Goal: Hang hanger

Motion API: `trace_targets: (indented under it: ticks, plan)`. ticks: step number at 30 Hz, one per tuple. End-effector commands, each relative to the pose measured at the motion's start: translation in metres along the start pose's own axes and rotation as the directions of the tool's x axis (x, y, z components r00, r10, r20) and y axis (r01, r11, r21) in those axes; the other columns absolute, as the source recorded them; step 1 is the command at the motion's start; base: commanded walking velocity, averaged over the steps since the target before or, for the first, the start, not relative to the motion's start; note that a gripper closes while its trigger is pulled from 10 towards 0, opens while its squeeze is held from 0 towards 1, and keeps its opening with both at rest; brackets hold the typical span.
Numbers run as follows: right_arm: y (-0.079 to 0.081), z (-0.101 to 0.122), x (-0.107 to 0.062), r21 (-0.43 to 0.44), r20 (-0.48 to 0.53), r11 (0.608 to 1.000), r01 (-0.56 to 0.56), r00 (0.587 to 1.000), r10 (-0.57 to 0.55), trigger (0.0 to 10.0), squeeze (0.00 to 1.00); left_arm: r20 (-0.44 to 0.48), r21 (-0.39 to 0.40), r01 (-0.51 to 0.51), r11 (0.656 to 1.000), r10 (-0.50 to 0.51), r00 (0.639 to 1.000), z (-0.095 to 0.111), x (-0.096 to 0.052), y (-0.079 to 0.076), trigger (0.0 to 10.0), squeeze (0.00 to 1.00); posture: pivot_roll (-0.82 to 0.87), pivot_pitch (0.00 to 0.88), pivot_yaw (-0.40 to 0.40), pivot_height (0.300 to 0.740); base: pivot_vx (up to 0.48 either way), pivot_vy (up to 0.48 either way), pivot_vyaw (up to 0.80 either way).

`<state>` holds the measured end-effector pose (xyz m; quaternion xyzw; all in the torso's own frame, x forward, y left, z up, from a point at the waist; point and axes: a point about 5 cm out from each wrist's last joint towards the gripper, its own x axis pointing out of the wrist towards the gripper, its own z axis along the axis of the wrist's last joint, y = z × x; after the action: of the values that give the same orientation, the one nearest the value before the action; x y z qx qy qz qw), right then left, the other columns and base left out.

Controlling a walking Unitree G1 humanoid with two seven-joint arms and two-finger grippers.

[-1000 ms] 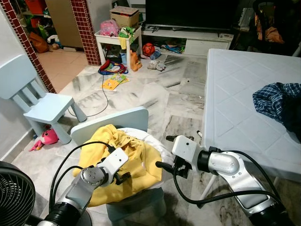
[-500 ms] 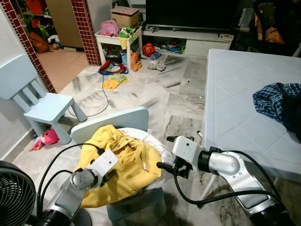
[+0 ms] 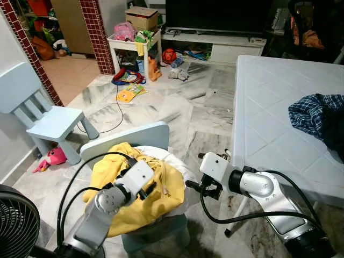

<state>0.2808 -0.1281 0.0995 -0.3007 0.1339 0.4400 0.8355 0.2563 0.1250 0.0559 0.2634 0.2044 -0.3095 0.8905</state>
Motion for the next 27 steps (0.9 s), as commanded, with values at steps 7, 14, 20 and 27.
trace_targets:
  ticks: [7,14,20,27]
  plan:
    - [-0.007,-0.001,0.001,-0.007,-0.022,1.0,0.025,0.999,-0.025,10.0,0.0,-0.086,-0.058,-0.041,0.997,0.036,0.996,-0.013,-0.007,0.007,10.0,1.0,-0.08,0.006,0.025,0.74,0.0,0.0,0.0]
    - [-0.009,-0.002,0.0,-0.008,-0.025,1.0,0.029,0.999,-0.029,10.0,0.0,-0.148,-0.177,-0.089,0.98,0.063,0.987,-0.025,-0.003,0.012,10.0,1.0,-0.08,0.005,0.027,0.74,0.0,0.0,0.0]
    - [-0.008,-0.001,0.002,-0.008,-0.02,1.0,0.029,0.999,-0.029,10.0,0.0,-0.167,-0.211,-0.073,0.975,0.038,0.985,-0.027,0.004,0.011,10.0,1.0,-0.08,0.003,0.029,0.74,0.0,0.0,0.0]
    - [-0.007,-0.001,0.001,-0.004,-0.02,1.0,0.03,0.999,-0.03,10.0,0.0,-0.178,-0.262,-0.05,0.964,0.002,0.984,-0.027,0.012,0.007,10.0,1.0,-0.08,0.005,0.035,0.74,0.0,0.0,0.0]
